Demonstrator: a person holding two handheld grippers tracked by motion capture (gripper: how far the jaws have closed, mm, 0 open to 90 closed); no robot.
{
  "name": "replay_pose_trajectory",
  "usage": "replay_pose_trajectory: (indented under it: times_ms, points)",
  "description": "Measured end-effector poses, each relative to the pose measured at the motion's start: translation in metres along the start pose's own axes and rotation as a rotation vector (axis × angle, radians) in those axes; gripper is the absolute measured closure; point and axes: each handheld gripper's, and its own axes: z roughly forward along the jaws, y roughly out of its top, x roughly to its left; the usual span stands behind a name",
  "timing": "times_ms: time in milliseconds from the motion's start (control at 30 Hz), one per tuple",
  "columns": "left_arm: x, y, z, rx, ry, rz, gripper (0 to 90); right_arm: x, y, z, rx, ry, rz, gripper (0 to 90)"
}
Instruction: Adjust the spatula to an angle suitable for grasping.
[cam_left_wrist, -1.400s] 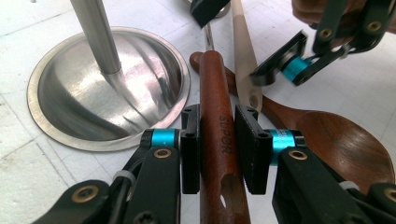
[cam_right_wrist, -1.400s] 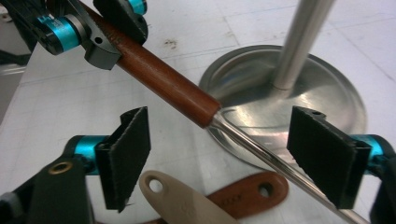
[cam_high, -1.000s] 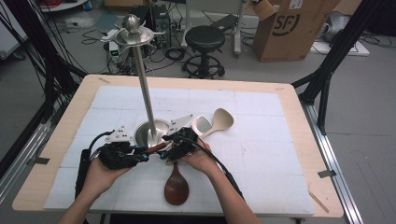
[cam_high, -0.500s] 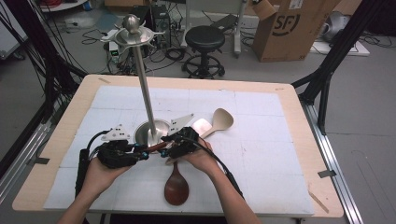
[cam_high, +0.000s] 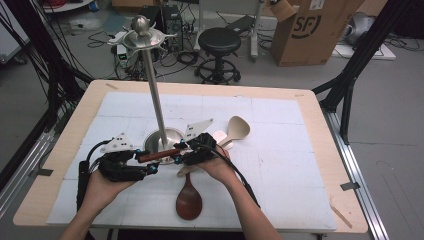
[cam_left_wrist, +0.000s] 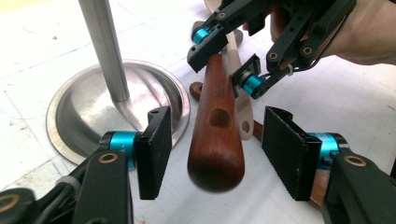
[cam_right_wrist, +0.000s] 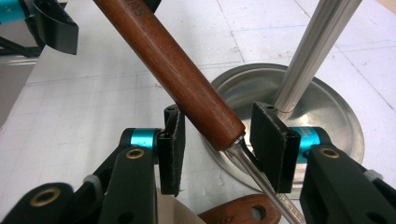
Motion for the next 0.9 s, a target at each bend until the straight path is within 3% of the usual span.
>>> replay_pose_trajectory:
  times_ms: [267,567,900]
  points:
    - [0.003,-0.006,-0.003,-0.015,0.006,-0.010,40.4,-0.001,0.003,-0.008,-0.027,-0.011,-0.015,59.5]
    - [0.006,-0.010,-0.001,-0.010,0.009,-0.023,40.3,0.000,0.007,-0.010,-0.010,-0.018,-0.032,61.2]
    - [0.008,-0.010,0.001,-0.007,0.010,-0.023,39.9,0.000,0.009,-0.014,-0.027,-0.029,-0.036,62.2]
